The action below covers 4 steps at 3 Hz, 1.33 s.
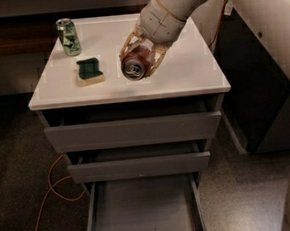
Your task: Place coke can into bottom drawer
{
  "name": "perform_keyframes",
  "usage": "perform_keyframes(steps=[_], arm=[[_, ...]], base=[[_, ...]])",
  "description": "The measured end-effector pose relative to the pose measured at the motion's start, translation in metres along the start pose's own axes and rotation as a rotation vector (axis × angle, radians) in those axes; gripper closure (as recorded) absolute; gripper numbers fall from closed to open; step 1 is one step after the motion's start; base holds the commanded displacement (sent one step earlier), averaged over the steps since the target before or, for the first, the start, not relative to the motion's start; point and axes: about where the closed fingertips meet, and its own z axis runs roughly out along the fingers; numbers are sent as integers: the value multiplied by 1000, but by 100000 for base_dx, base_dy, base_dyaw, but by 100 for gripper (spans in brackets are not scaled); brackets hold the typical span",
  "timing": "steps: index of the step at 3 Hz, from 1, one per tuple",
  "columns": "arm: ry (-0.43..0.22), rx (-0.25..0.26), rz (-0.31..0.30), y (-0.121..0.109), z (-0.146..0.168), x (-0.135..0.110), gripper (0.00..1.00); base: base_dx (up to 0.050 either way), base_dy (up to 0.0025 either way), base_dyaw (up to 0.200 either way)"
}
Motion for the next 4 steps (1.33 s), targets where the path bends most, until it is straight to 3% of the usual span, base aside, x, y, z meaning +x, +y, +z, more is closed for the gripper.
perform_keyframes(steps=[2, 3, 4], arm=[[-20, -90, -124, 14, 14, -61, 100], [-60, -179, -198, 25, 34, -92, 100], [-51, -270, -250, 33, 50, -106, 100]], base=[[0, 0, 0], [0, 0, 0], [0, 0, 0]])
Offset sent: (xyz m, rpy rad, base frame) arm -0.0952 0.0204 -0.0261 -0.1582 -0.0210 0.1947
